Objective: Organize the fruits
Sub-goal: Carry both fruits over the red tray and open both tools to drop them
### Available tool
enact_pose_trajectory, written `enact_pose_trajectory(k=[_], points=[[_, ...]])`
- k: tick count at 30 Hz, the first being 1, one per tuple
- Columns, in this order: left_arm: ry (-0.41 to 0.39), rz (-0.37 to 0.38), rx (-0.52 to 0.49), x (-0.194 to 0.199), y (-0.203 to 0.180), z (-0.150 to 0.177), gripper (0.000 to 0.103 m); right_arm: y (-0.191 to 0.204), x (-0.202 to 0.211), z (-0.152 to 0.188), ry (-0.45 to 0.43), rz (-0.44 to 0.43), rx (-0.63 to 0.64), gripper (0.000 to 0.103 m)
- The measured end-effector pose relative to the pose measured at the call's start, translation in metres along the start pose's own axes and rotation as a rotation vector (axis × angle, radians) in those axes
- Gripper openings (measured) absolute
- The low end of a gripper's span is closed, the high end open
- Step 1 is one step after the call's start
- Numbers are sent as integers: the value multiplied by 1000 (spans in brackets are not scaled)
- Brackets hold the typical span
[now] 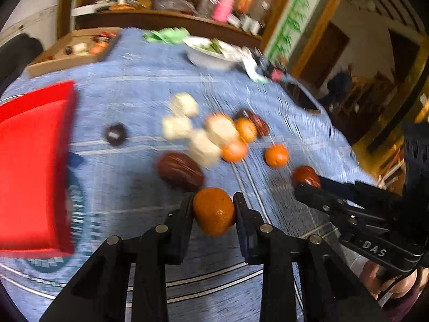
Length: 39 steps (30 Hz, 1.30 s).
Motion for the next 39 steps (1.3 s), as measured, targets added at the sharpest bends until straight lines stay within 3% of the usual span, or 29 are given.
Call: enact_pose_trajectory(k=[5, 10, 16, 21, 26, 28, 31, 33, 39], points=[[-132, -10, 103, 64, 56, -15, 28, 44, 32, -25, -63, -64, 53, 34], [-216, -102, 183, 114, 128, -23, 28, 115, 46, -57, -83, -173, 137, 35], [-167, -191, 325, 111, 219, -13, 29, 209, -3, -80, 9, -276, 239, 35], [-120, -217, 414, 96, 264, 3, 29, 265, -58, -69, 117, -268, 330, 35], [-114, -204, 455, 98, 281, 15, 34, 294, -96, -59, 177, -230, 386, 36], [-134, -183, 467, 104, 282, 18, 49, 297, -103, -59, 178, -217, 388, 36], [-162, -179, 483, 114, 280, 19, 59, 297, -107, -60, 172, -208, 381, 39], [-175, -162, 497, 119, 278, 21, 65, 296, -106, -62, 163, -207, 378, 49], [-210, -161, 486, 137, 261, 22, 67, 283, -73, -63, 98, -216, 362, 52]])
Point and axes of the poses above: each gripper's, at about its wrist camera, not at the fingertips, and x roughly against the way its jaws point, y to its left, z to its underside, the point moved 10 cm from there along -x, roughly the way its jaws point, and after that the axes turned 15 degrees about y, right-handed, at the moved point
